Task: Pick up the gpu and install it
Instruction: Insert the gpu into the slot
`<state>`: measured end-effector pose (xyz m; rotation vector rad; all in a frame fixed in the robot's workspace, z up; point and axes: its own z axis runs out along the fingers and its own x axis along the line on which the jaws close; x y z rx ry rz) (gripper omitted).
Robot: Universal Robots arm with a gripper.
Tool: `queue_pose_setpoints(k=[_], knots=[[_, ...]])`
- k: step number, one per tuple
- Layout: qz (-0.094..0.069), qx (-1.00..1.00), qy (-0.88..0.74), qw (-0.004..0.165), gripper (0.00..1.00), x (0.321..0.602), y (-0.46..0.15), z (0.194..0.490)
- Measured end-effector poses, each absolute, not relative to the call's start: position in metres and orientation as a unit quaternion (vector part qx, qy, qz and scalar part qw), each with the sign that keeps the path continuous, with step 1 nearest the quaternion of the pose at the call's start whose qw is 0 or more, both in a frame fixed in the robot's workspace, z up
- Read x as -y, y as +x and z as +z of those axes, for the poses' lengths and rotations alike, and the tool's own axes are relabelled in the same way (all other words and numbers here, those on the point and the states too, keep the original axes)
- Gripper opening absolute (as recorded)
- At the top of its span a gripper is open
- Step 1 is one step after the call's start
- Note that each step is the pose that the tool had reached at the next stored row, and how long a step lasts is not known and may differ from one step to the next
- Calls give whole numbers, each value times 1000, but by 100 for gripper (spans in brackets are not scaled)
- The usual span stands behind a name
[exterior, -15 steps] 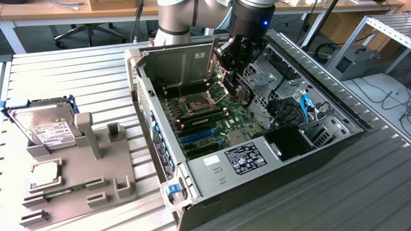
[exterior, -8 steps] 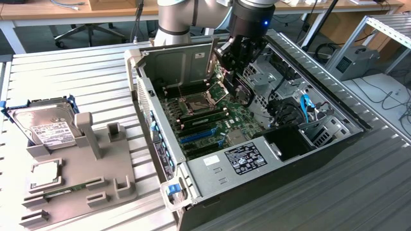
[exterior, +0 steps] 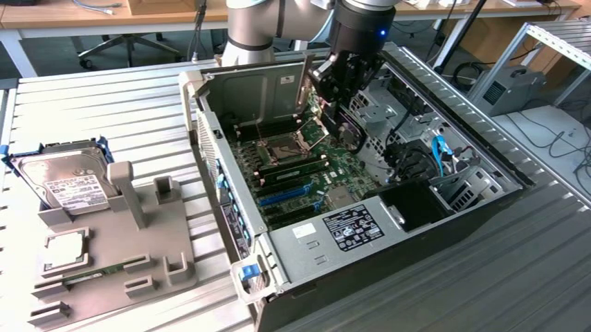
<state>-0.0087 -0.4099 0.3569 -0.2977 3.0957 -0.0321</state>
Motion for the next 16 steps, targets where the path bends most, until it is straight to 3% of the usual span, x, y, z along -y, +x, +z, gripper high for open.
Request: queue_pose_setpoints(k=[16], knots=[[-10,-993,-114,16,26,410,-9,357]])
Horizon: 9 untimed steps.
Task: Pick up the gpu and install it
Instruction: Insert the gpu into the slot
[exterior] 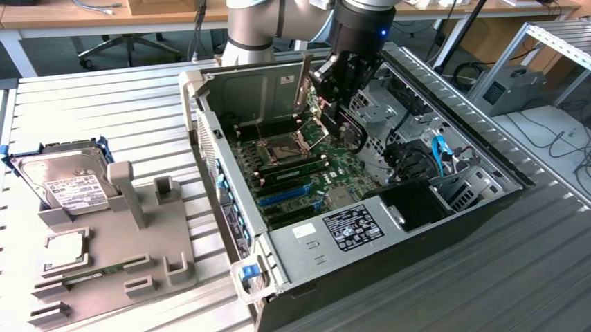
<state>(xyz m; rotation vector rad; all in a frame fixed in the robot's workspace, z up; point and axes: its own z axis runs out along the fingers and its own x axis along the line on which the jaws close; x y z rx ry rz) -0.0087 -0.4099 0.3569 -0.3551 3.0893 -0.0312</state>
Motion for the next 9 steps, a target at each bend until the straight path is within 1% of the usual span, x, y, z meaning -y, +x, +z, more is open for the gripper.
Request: queue_pose_setpoints(k=[9], knots=[[-10,-992,-124,16,26,410,-9,357]])
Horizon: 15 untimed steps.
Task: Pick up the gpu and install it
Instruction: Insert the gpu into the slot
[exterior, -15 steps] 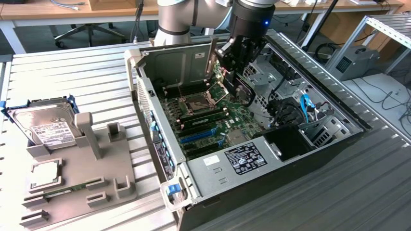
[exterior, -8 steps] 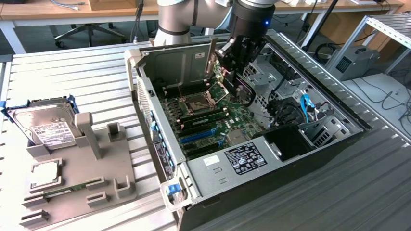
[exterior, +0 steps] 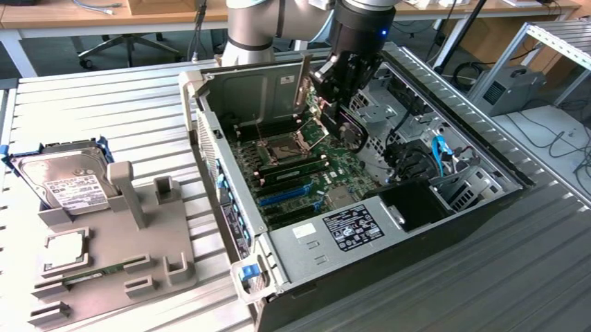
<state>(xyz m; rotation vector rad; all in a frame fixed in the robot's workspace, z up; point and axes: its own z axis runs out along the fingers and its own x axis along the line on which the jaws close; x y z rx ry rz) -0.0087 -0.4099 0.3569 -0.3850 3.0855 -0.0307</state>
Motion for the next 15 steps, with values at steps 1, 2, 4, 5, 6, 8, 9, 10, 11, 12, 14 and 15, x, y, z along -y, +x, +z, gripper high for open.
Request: queue_pose_setpoints(k=[1,2,4,5,6,8,9,10,11,12,14,15], knots=[[-10,-992,-125,16,26,410,-9,357],[-10,-992,-126,16,26,410,-9,357],[-10,-992,-128,16,26,410,-9,357],[-10,-992,-129,16,26,410,-9,357],[-10,-991,-130,16,26,410,-9,357],[-10,-991,-132,16,26,410,-9,357],[-10,-991,-133,16,26,410,-9,357],[-10,-991,-134,16,26,410,-9,357],[-10,-991,-135,16,26,410,-9,357],[-10,-991,-136,16,26,410,-9,357],[-10,-990,-138,16,26,410,-9,357],[-10,-990,-139,16,26,410,-9,357]])
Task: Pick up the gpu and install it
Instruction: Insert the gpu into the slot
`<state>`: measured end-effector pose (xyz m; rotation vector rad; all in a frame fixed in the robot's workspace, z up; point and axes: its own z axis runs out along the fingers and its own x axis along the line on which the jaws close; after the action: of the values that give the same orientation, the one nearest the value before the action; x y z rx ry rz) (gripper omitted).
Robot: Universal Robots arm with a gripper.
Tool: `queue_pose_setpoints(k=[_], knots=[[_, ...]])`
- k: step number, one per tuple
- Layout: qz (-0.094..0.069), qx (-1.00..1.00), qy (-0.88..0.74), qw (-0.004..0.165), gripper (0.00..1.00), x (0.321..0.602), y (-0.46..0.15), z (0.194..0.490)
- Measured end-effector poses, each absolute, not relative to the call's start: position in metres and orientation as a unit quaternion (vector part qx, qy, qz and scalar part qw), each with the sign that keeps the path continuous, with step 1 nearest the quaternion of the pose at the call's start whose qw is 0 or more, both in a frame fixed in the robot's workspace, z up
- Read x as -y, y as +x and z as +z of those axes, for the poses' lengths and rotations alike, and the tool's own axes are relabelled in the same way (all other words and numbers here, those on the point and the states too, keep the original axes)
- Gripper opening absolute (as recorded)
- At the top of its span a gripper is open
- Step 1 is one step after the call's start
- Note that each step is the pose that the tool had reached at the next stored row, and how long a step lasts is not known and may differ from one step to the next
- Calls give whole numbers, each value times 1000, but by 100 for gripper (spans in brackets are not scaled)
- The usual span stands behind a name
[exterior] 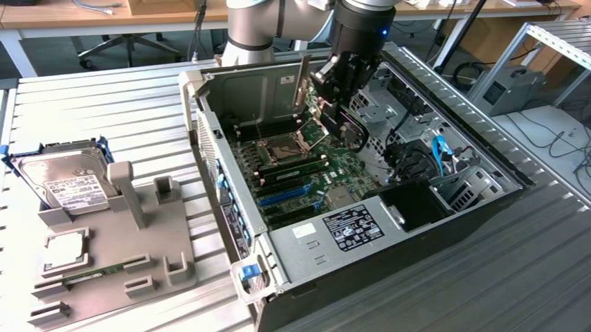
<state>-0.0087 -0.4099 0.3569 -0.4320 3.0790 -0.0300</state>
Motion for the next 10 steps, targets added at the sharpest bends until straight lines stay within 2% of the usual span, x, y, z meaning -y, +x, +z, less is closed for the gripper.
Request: queue_pose_setpoints(k=[10], knots=[[-9,-989,-149,16,26,410,-9,357]])
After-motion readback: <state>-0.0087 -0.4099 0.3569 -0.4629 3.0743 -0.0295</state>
